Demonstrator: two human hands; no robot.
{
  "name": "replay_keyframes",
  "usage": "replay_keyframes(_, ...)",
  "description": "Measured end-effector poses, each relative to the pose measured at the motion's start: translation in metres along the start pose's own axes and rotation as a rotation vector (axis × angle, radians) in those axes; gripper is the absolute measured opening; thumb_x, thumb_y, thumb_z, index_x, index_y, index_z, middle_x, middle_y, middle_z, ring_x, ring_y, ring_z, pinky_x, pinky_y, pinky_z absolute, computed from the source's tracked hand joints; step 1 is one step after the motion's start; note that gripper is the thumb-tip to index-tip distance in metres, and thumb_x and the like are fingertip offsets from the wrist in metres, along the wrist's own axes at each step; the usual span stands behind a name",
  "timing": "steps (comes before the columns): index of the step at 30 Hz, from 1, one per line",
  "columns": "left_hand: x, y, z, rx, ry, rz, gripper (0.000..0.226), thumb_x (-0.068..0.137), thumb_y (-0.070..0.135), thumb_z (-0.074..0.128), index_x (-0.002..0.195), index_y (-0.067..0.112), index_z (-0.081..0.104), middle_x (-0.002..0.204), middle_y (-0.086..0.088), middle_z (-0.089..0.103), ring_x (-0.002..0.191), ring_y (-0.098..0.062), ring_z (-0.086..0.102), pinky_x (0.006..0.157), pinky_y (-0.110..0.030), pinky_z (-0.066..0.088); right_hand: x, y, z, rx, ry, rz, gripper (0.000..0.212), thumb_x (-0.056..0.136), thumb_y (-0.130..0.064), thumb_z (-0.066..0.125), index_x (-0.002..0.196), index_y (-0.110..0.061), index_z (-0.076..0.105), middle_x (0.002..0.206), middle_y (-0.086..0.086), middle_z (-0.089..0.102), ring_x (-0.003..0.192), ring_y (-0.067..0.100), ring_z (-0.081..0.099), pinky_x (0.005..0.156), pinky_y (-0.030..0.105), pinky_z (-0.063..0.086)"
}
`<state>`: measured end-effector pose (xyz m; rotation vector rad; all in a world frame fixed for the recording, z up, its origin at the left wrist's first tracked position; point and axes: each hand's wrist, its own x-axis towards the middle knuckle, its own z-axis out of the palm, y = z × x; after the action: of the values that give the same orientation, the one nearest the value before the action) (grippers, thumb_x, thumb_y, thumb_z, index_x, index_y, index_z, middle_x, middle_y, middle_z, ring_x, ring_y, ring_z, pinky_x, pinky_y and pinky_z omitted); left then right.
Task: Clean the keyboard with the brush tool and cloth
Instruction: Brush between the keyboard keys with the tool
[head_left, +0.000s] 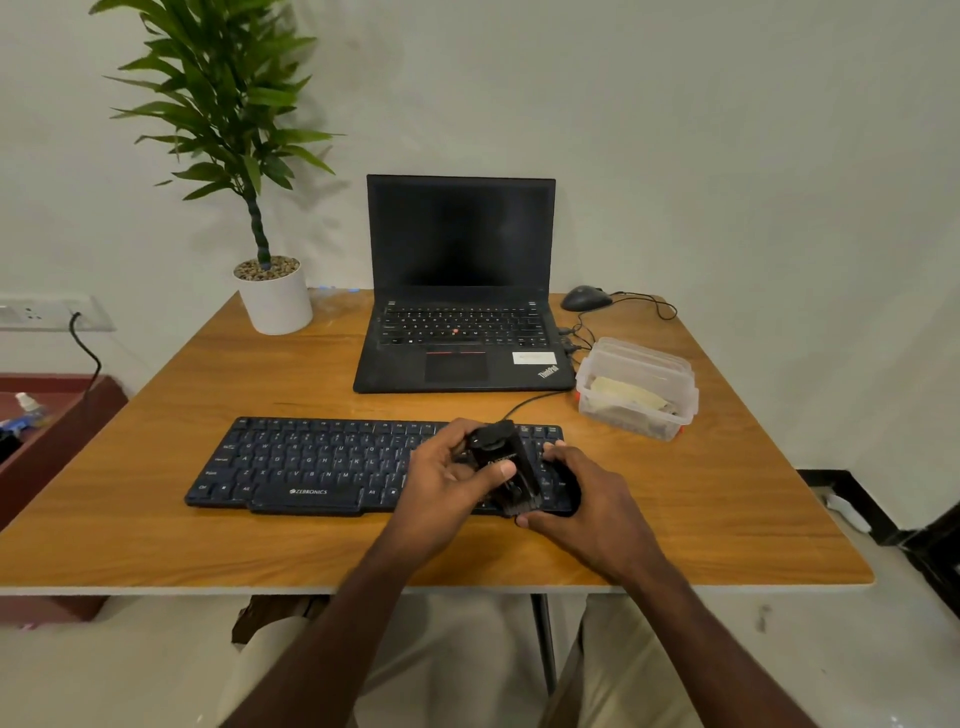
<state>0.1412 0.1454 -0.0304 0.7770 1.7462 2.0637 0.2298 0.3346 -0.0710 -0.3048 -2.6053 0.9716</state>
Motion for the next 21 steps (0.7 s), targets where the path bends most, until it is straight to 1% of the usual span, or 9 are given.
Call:
replay_keyframes(2,0.001,0.002,-0.007,0.004,0.056,0.027,0.026,0.087,-0.001,0.072,0.107,0.014,0.066,0.107,-0.011,0.071,0.097,-0.032,0.073,0.077,-0.044,0.062,0.0,0.0,0.0,-0.002,-0.007,0.004,0.084,0.062,-0.062,0.085,0.134,-0.037,0.048,0.143,-0.01,0.054,0.118,0.008,0.057,0.096,0.033,0.054)
replay_keyframes(5,0.004,0.01,-0.026,0.097,0.179,0.062,0.031,0.087,-0.001,0.07,0.114,0.01,0.062,0.107,-0.01,0.072,0.092,-0.025,0.075,0.072,-0.033,0.062,0.0,0.001,0.0,-0.01,-0.005,0.014,0.084,0.062,-0.065,0.083,0.134,-0.041,0.047,0.147,-0.011,0.05,0.123,0.01,0.054,0.1,0.037,0.052)
replay_keyframes(7,0.007,0.012,-0.04,0.149,0.219,0.067,0.034,0.087,-0.003,0.07,0.118,0.008,0.061,0.109,-0.009,0.072,0.092,-0.019,0.076,0.072,-0.029,0.062,0.0,0.002,0.0,-0.017,-0.011,0.02,0.083,0.063,-0.065,0.083,0.134,-0.041,0.046,0.147,-0.011,0.049,0.123,0.01,0.053,0.101,0.037,0.052)
replay_keyframes(9,0.009,0.012,-0.045,0.21,0.17,0.071,0.035,0.085,-0.004,0.072,0.116,0.008,0.062,0.111,-0.009,0.071,0.093,-0.017,0.075,0.073,-0.027,0.062,0.0,0.003,0.0,-0.023,-0.011,0.02,0.084,0.063,-0.065,0.082,0.134,-0.041,0.046,0.148,-0.011,0.048,0.125,0.011,0.052,0.102,0.038,0.051)
replay_keyframes(12,0.014,0.007,-0.035,0.224,0.056,0.063,0.032,0.084,-0.002,0.074,0.109,0.016,0.064,0.109,-0.009,0.07,0.095,-0.022,0.075,0.073,-0.034,0.062,0.0,0.003,0.001,-0.023,-0.01,0.02,0.085,0.063,-0.065,0.082,0.135,-0.04,0.046,0.148,-0.01,0.049,0.125,0.012,0.053,0.102,0.038,0.051)
replay_keyframes(14,0.019,0.004,-0.019,0.236,0.014,0.062,0.03,0.084,-0.001,0.075,0.106,0.016,0.064,0.107,-0.007,0.07,0.093,-0.021,0.074,0.069,-0.031,0.061,0.0,0.002,0.002,-0.02,-0.011,0.018,0.085,0.063,-0.065,0.082,0.135,-0.039,0.046,0.146,-0.009,0.051,0.122,0.011,0.055,0.1,0.037,0.052)
replay_keyframes(16,0.022,0.003,-0.004,0.196,0.009,0.056,0.028,0.085,-0.001,0.074,0.108,0.012,0.063,0.107,-0.008,0.07,0.094,-0.022,0.074,0.069,-0.029,0.061,0.0,0.002,0.002,-0.017,-0.014,0.015,0.085,0.063,-0.065,0.082,0.135,-0.038,0.046,0.141,-0.01,0.055,0.117,0.008,0.058,0.096,0.034,0.054)
replay_keyframes(19,0.022,0.004,0.001,0.0,0.138,-0.024,0.028,0.088,-0.001,0.07,0.113,0.009,0.061,0.113,-0.011,0.068,0.101,-0.024,0.073,0.072,-0.033,0.061,-0.001,0.001,0.001,-0.011,-0.018,0.014,0.083,0.064,-0.062,0.083,0.135,-0.038,0.047,0.142,-0.009,0.054,0.116,0.008,0.058,0.096,0.033,0.055)
replay_keyframes(21,0.022,0.005,-0.011,0.043,0.235,0.019,0.026,0.088,0.001,0.07,0.111,0.011,0.062,0.111,-0.008,0.069,0.099,-0.022,0.073,0.072,-0.035,0.062,0.0,0.001,0.0,-0.019,-0.017,0.012,0.084,0.064,-0.063,0.083,0.135,-0.038,0.047,0.147,-0.009,0.05,0.122,0.011,0.055,0.1,0.036,0.052)
